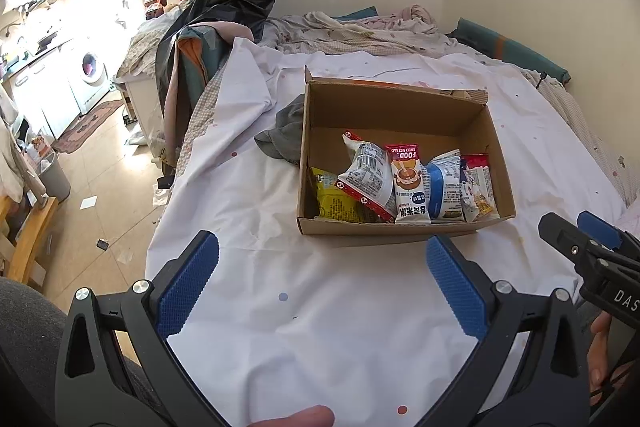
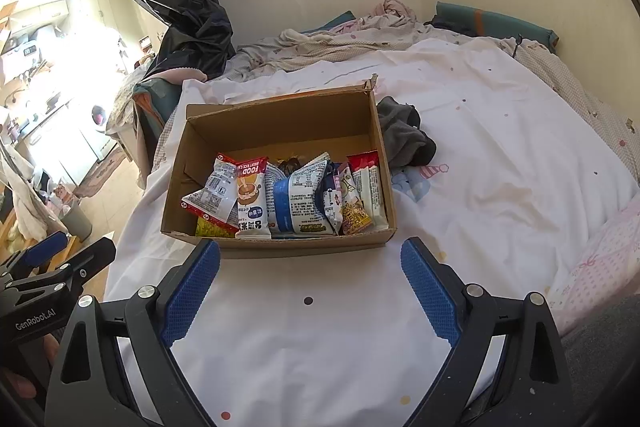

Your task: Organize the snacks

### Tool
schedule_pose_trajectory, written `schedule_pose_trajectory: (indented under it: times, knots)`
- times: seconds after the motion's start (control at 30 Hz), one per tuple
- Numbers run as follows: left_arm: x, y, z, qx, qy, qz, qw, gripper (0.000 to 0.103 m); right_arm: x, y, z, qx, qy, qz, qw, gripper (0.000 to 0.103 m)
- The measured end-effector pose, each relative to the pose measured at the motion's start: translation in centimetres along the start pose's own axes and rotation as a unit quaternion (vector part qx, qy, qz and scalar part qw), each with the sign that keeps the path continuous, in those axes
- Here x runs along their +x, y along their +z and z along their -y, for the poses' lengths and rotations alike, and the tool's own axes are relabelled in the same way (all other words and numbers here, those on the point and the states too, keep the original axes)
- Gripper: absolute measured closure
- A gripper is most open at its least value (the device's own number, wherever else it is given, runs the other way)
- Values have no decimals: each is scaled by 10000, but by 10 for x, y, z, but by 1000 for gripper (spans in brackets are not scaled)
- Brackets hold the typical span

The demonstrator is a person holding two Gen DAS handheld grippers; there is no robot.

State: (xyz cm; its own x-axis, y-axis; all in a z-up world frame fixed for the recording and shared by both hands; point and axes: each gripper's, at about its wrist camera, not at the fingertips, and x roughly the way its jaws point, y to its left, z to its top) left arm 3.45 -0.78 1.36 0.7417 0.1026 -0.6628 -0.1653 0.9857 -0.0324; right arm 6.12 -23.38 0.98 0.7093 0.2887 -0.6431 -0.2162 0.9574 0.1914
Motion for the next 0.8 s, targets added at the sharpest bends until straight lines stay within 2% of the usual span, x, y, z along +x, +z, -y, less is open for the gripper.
schedule_pose_trajectory:
  times: [0.8]
  knots:
    - [-1,0,0,-12,-75,-20,10000,1,1,1,1,2,15,-16,10000,9]
